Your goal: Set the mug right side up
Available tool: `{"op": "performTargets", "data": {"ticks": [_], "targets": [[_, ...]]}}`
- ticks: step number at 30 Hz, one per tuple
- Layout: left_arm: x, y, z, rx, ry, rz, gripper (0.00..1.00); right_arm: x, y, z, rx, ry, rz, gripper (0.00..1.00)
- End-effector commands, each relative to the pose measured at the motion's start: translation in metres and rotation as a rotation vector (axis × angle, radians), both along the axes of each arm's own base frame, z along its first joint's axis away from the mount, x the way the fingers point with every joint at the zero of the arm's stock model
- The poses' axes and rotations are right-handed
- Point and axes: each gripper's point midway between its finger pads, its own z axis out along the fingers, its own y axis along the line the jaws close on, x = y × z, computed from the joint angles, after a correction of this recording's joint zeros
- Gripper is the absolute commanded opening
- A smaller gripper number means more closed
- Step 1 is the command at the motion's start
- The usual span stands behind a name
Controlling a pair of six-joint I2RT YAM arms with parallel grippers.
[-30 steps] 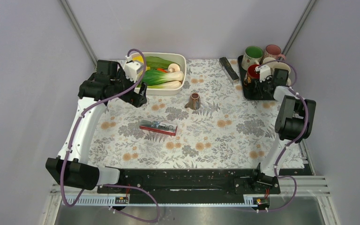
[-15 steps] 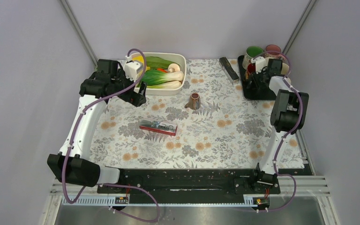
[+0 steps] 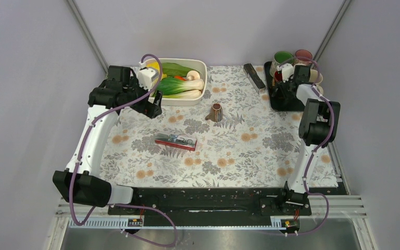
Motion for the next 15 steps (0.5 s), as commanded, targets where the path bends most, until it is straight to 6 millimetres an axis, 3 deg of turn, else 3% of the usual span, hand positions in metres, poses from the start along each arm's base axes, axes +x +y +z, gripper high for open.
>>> {"op": "performTargets", "data": {"ticks": [1, 11, 13, 15], "targets": [[0.009, -0.001, 0.01, -0.012, -0.049, -0.011, 0.99, -0.008, -0.001, 0.046, -0.059, -0.079, -0.039, 0.55], [0.0, -0.004, 0.001, -0.026, -0.05, -0.038, 0.99, -0.041, -0.017, 0.117, -0.06, -0.181, -0.195, 0.88], [-0.001, -0.006, -0.001, -0.035, -0.049, -0.038, 0.99, -0.049, -0.009, 0.137, -0.003, -0.192, -0.214, 0.99], [-0.002, -0.008, -0.004, -0.051, -0.047, -0.04, 0.99, -0.057, 0.016, 0.153, 0.091, -0.198, -0.181, 0.99]]}}
